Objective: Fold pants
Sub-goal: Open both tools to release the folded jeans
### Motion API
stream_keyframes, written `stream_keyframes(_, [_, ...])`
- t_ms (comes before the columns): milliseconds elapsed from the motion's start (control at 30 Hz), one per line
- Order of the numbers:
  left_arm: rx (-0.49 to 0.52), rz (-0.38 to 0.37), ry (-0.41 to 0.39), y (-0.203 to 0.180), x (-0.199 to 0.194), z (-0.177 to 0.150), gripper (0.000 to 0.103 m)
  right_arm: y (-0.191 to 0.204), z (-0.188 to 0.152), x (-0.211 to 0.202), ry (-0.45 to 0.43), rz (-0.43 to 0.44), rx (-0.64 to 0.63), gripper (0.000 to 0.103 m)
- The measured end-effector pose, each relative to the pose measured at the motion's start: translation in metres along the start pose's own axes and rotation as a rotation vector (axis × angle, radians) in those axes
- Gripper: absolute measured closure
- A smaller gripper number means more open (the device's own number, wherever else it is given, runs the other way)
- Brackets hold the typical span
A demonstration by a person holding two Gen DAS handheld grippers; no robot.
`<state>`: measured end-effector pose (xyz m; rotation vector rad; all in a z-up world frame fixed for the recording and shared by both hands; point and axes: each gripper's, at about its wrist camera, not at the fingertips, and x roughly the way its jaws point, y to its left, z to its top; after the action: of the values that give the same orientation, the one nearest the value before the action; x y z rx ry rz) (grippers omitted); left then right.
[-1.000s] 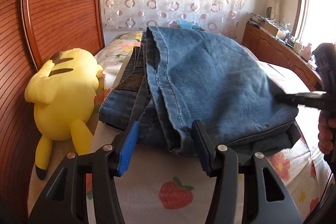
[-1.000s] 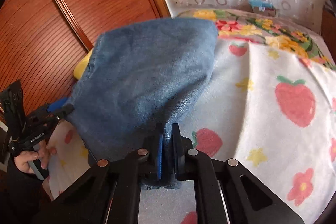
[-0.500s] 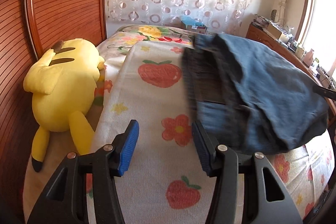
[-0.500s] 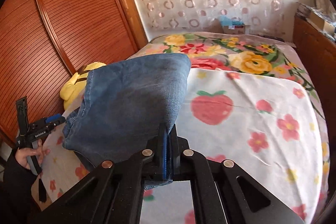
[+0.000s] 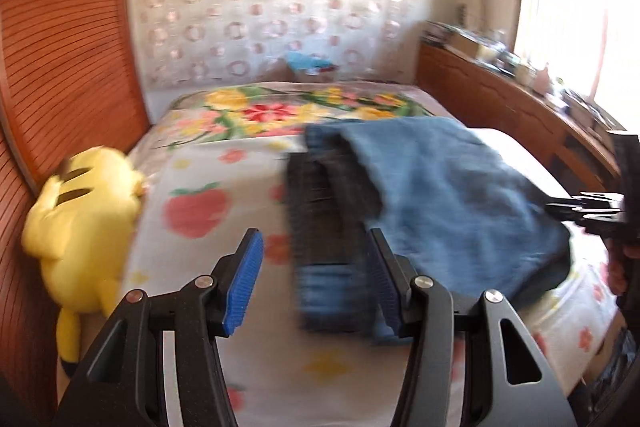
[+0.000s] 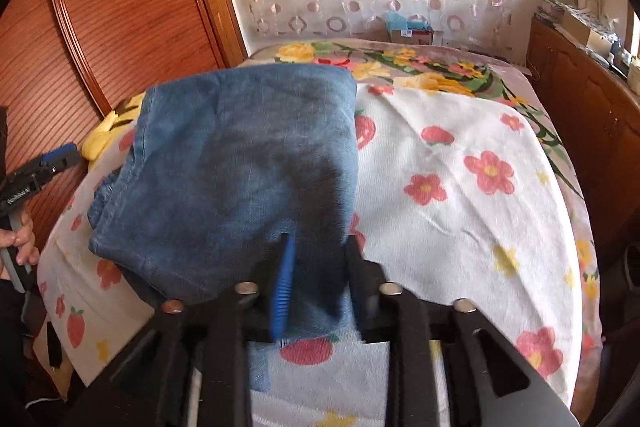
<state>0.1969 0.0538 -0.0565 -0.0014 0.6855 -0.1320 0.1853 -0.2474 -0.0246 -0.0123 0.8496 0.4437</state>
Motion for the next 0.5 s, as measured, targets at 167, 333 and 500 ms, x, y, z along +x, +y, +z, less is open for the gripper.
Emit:
stream_keyframes(167, [0.040,-0.075,0.039,-0.046,0.018,0.004,0.049,-0.008,-0.002,-0.003,-0.010,-0.015,0.029,0.054])
stream_keyframes(333, [0.093,-0.116,0.090,-0.085,0.033,0.000,0.049,-0.018,-0.005,-0.004,0.009,0.012,0.061,0.051])
stream_keyframes(500, [0.125,-0.111,0.124,-0.100,0.042,-0.002,0.049,-0.022,-0.006,-0.001,0.023,0.037,0.071,0.051])
